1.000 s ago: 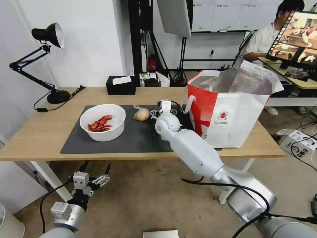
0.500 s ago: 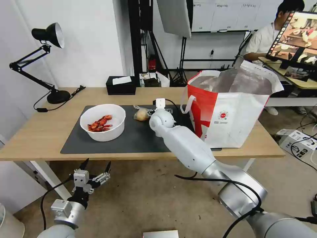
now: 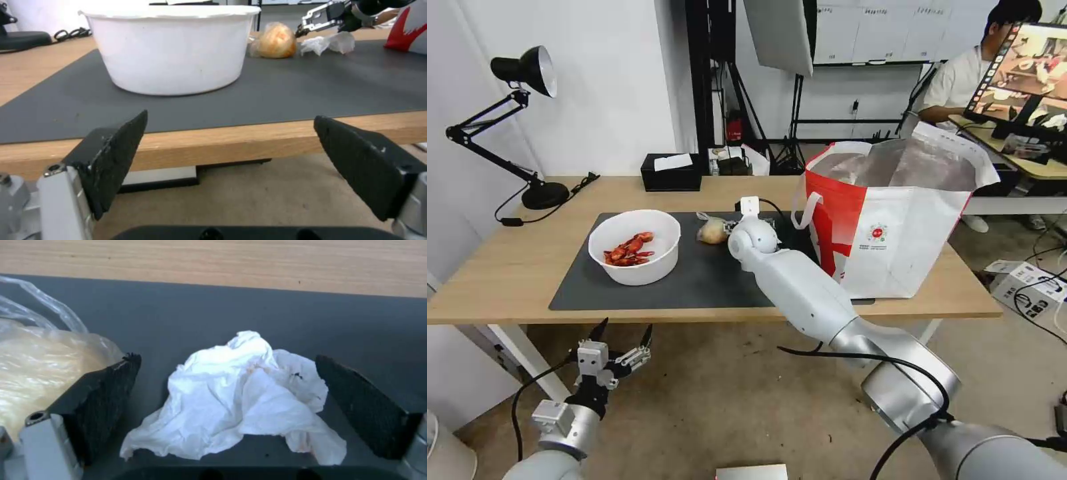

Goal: Pick up the trash from the table and place it into the takeout bag.

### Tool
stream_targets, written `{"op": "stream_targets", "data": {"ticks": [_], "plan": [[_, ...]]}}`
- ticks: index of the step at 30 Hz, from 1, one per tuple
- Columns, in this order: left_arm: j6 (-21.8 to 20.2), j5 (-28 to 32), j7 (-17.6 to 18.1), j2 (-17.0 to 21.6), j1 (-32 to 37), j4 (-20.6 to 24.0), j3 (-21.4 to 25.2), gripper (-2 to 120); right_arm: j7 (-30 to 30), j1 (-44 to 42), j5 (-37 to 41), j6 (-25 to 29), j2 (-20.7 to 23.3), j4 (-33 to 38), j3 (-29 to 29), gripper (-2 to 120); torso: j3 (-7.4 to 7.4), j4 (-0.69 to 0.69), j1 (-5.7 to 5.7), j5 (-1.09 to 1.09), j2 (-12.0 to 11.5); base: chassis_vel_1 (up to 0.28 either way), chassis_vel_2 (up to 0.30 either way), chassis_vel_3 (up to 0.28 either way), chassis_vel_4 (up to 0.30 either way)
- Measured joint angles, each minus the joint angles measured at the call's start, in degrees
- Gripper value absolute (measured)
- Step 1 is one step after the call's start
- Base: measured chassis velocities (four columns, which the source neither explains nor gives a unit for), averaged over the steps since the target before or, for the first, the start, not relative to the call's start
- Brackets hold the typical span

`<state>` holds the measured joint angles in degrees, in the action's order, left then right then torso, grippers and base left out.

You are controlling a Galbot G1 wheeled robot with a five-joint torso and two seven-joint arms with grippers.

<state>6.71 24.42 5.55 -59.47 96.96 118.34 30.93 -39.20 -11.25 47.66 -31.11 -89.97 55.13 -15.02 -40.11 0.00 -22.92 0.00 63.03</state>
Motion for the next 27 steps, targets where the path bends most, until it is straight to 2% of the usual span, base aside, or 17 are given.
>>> {"op": "stream_targets", "data": {"ticks": [14,17,19,20,22,23,25,26,27], "plan": [[0.0,0.1,0.1,0.4,-0.7,-0.4,-0.8,100,-0.2,-0.6,-0.2,-0.3,0.2,0.5,0.2,100,0.0,0.0,0.0,0.0,0.0,0.0,0.0,0.0,0.0],[-0.1,0.2,0.1,0.4,-0.7,-0.5,-0.9,100,-0.3,-0.9,-0.3,-0.3,0.2,0.7,0.1,96,0.0,0.0,0.0,0.0,0.0,0.0,0.0,0.0,0.0],[-0.1,0.2,0.1,0.3,-0.7,-0.5,-1.0,100,-0.5,-1.3,-0.3,-0.2,0.2,1.1,0.1,87,0.0,0.0,0.0,0.0,0.0,0.0,0.0,0.0,0.0],[-0.1,0.2,0.1,0.3,-0.7,-0.5,-1.0,100,-0.5,-1.3,-0.3,-0.2,0.2,1.1,0.1,87,0.0,0.0,0.0,0.0,0.0,0.0,0.0,0.0,0.0],[-0.1,0.2,0.1,0.3,-0.7,-0.5,-1.1,100,-0.7,-1.6,-0.3,-0.2,0.1,1.6,0.1,77,0.0,0.0,0.0,0.0,0.0,0.0,0.0,0.0,0.0],[-0.1,0.2,0.1,0.3,-0.7,-0.5,-1.1,100,-0.7,-1.6,-0.3,-0.2,0.1,1.6,0.1,77,0.0,0.0,0.0,0.0,0.0,0.0,0.0,0.0,0.0],[-0.1,0.2,0.2,0.3,-0.8,-0.6,-1.2,100,-0.9,-2.1,-0.4,-0.2,0.1,2.1,0.1,65,0.0,0.0,0.0,0.0,0.0,0.0,0.0,0.0,0.0],[-0.1,0.2,0.2,0.3,-0.8,-0.6,-1.2,100,-0.9,-2.1,-0.4,-0.2,0.1,2.1,0.1,65,0.0,0.0,0.0,0.0,0.0,0.0,0.0,0.0,0.0],[-0.1,0.2,0.2,0.4,-0.8,-0.6,-1.2,100,-1.0,-2.3,-0.4,-0.2,0.1,2.2,0.1,58,0.0,0.0,0.0,0.0,0.0,0.0,0.0,0.0,0.0]]}}
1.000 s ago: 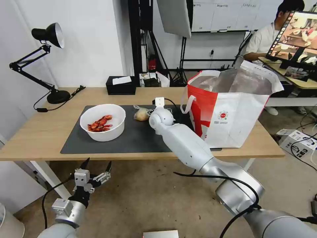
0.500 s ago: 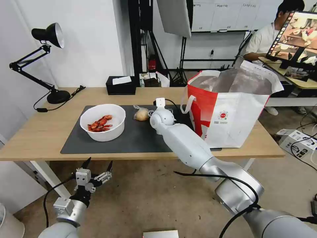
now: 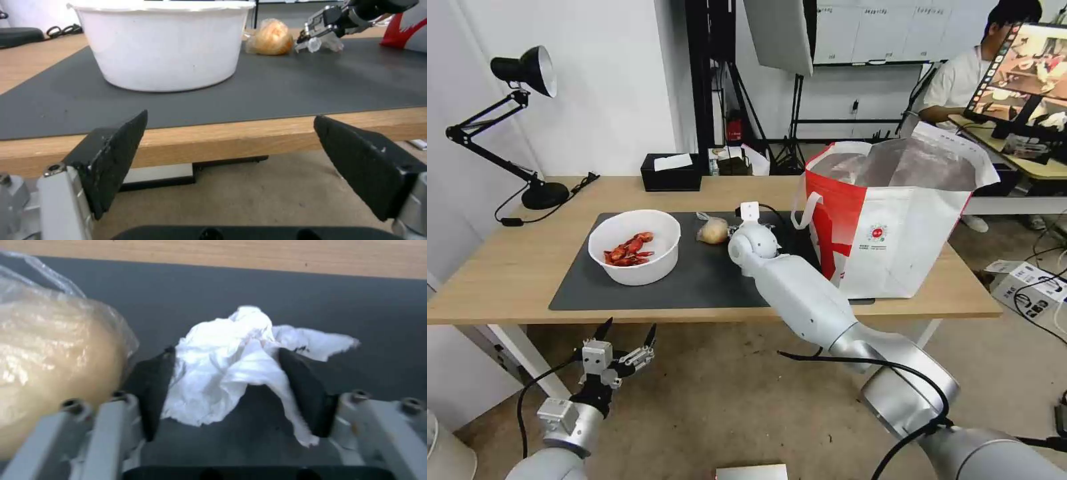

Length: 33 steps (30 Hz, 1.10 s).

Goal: Pick up the trash from the table and place it into the takeout bag.

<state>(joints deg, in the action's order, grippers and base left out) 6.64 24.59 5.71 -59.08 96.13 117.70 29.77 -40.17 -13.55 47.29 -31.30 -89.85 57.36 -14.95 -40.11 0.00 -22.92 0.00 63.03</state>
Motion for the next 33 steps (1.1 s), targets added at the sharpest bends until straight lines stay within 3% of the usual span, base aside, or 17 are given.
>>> {"op": "stream_targets", "data": {"ticks": [17,27,33], "plan": [[0.0,0.8,0.1,0.5,-0.9,-0.4,-0.4,100,-0.4,-1.7,-0.1,0.3,-0.1,1.2,0.2,0,0.0,0.0,0.0,0.0,0.0,0.0,0.0,0.0,0.0],[0.0,0.9,0.1,0.6,-1.3,-0.5,-0.5,100,-0.5,-2.2,0.2,1.6,0.1,2.5,0.7,0,0.0,0.0,0.0,0.0,0.0,0.0,0.0,0.0,0.0],[0.0,0.9,0.2,0.6,-1.6,-0.5,-0.9,100,-1.3,-3.4,-0.2,4.5,2.3,8.5,1.0,0,0.0,-0.01,0.0,0.0,0.0,0.0,0.0,0.0,0.0]]}}
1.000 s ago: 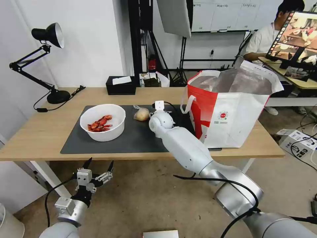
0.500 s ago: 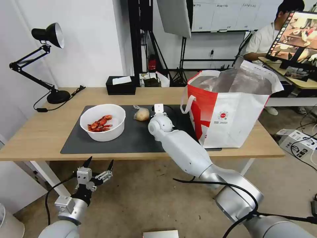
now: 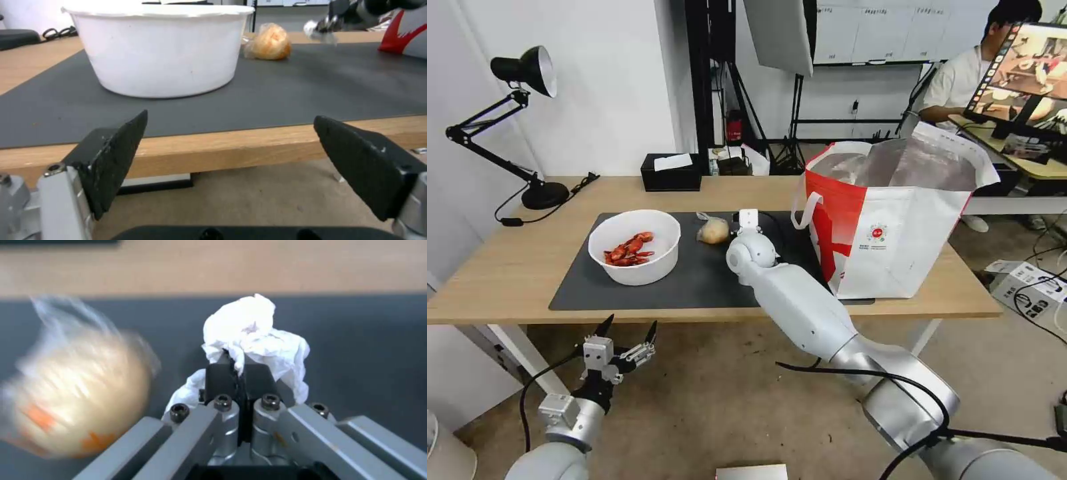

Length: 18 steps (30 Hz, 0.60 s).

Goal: Pick up the trash from the table and place it into the takeout bag.

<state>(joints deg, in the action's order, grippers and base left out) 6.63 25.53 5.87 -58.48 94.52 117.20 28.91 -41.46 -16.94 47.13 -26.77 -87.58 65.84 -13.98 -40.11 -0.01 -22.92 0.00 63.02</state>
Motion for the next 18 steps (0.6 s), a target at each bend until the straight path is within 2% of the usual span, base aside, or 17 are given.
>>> {"op": "stream_targets", "data": {"ticks": [2,7,8,11,12,16,18], "plan": [[0.0,0.0,0.0,0.0,0.0,0.0,-0.1,100,-0.1,-0.4,-0.6,0.7,0.9,2.1,-0.1,0,0.0,0.0,0.0,0.0,0.0,0.0,0.0,0.0,0.0],[0.0,0.0,0.1,-0.1,0.0,0.4,-0.2,100,-0.9,-2.7,-2.0,2.5,7.5,16.0,-2.1,0,0.0,0.02,0.01,0.01,0.0,0.0,0.0,0.0,0.0],[0.0,0.0,0.1,-0.1,0.0,0.4,-0.2,100,-0.9,-2.7,-2.0,2.5,7.5,16.0,-2.1,0,0.0,0.02,0.01,0.01,0.0,0.0,0.0,0.0,0.0],[0.0,0.0,0.1,-0.2,0.3,0.6,-0.1,100,-1.7,-4.3,-2.8,3.1,11.6,23.3,-3.6,0,0.0,0.01,0.01,0.01,0.0,0.0,0.0,0.0,0.0],[0.0,0.0,0.1,-0.2,0.3,0.6,-0.1,100,-1.7,-4.3,-2.8,3.1,11.6,23.3,-3.6,0,0.0,0.01,0.01,0.01,0.0,0.0,0.0,0.0,0.0],[0.0,0.0,0.1,-0.3,0.6,0.7,0.0,100,-0.7,-6.2,-8.3,5.6,14.2,27.8,-4.7,0,0.01,0.01,0.01,0.01,0.0,0.0,0.0,0.0,0.0],[0.0,-0.1,0.1,-0.4,1.0,0.9,0.2,100,2.0,-7.8,-13.5,8.2,15.5,29.4,-4.9,0,0.0,0.01,0.01,0.01,0.0,0.0,0.0,0.0,0.0]]}}
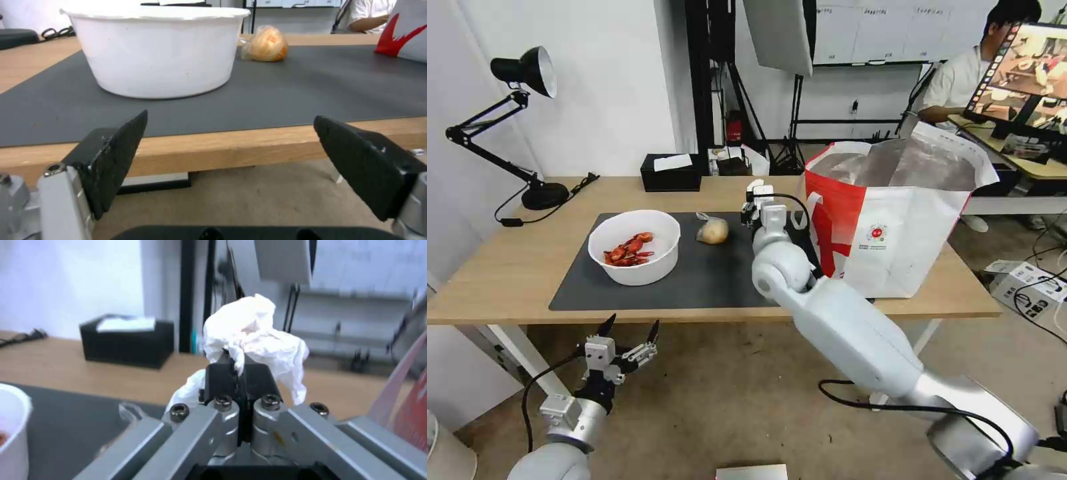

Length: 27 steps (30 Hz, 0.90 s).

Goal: Pick up the trash from the table and place it into the takeout bag.

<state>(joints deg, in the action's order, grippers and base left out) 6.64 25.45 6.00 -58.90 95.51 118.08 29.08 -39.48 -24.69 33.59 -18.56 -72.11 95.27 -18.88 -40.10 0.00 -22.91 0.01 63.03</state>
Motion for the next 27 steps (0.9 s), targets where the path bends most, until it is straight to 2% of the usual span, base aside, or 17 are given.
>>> {"op": "stream_targets", "data": {"ticks": [9,13,19,27], "plan": [[0.0,0.0,0.0,0.2,0.9,0.2,0.8,100,6.9,-4.0,-10.5,7.0,2.5,3.7,1.5,0,0.0,0.0,0.0,0.0,0.0,0.0,0.0,0.0,0.0],[0.0,-0.1,0.0,0.1,0.9,0.2,0.6,100,8.6,-4.3,-11.1,8.6,3.1,4.3,2.8,0,0.0,-0.01,0.0,-0.01,0.0,0.0,0.0,0.0,0.0],[0.0,0.0,0.0,0.3,0.6,0.2,0.7,100,9.7,-4.6,-14.1,11.3,3.8,5.7,4.4,0,0.0,0.0,-0.01,-0.01,0.0,0.0,0.0,0.0,0.0],[0.0,0.0,0.1,0.0,0.8,0.4,1.1,100,9.0,-4.4,-17.9,12.2,4.0,9.4,6.7,0,0.0,0.0,-0.01,-0.01,0.0,0.0,0.0,0.0,0.0]]}}
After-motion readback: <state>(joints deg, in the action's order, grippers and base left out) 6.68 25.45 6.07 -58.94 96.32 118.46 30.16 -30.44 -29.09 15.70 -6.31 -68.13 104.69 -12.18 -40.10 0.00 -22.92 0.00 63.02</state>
